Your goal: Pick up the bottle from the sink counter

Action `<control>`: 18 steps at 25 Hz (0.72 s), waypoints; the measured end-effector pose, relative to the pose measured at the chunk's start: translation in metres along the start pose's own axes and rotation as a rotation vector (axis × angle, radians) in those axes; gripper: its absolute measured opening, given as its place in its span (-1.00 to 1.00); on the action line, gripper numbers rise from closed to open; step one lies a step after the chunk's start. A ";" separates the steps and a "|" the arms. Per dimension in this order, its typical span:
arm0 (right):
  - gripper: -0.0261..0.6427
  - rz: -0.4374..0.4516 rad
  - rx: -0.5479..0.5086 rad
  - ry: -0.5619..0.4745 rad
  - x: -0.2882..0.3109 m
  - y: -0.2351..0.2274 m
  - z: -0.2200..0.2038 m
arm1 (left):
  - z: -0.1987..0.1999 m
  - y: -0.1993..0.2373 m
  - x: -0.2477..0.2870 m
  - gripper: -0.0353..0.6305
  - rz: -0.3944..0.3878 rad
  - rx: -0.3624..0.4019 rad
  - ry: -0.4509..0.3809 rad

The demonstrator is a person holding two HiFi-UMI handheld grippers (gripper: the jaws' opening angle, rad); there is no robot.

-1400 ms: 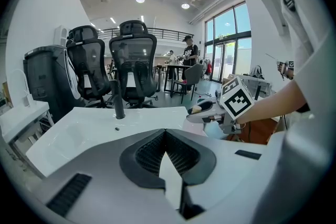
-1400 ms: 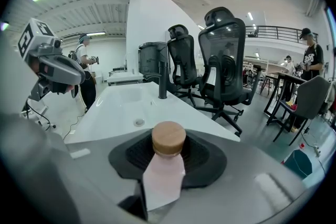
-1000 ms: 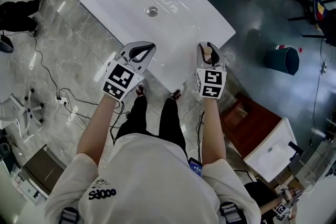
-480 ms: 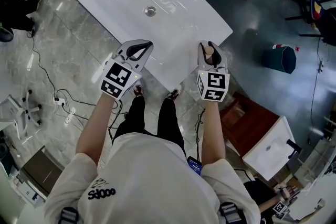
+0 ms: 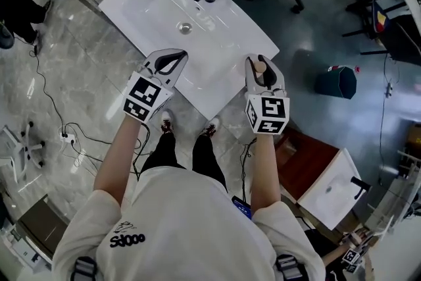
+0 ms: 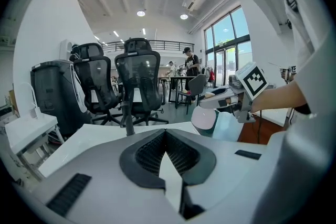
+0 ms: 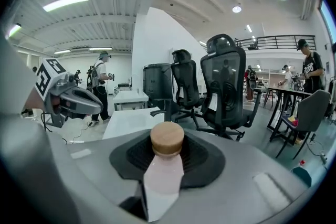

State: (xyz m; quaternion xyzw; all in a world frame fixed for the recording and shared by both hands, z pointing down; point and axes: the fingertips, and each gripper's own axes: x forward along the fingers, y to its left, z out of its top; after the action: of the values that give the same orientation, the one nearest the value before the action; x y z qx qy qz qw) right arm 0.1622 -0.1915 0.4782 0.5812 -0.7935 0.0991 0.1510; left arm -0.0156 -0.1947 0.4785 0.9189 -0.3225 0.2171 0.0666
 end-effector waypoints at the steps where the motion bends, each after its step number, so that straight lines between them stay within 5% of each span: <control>1: -0.54 0.003 0.001 -0.007 -0.003 0.001 0.008 | 0.005 0.003 -0.002 -0.88 0.005 0.002 -0.010; 18: -0.53 -0.024 -0.008 -0.100 -0.061 0.020 0.095 | 0.074 0.020 -0.042 -0.88 0.023 0.062 -0.140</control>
State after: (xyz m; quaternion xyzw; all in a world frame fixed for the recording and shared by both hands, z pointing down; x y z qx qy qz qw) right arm 0.1484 -0.1624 0.3684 0.5943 -0.7934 0.0649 0.1149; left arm -0.0313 -0.2059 0.3934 0.9296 -0.3302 0.1631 0.0129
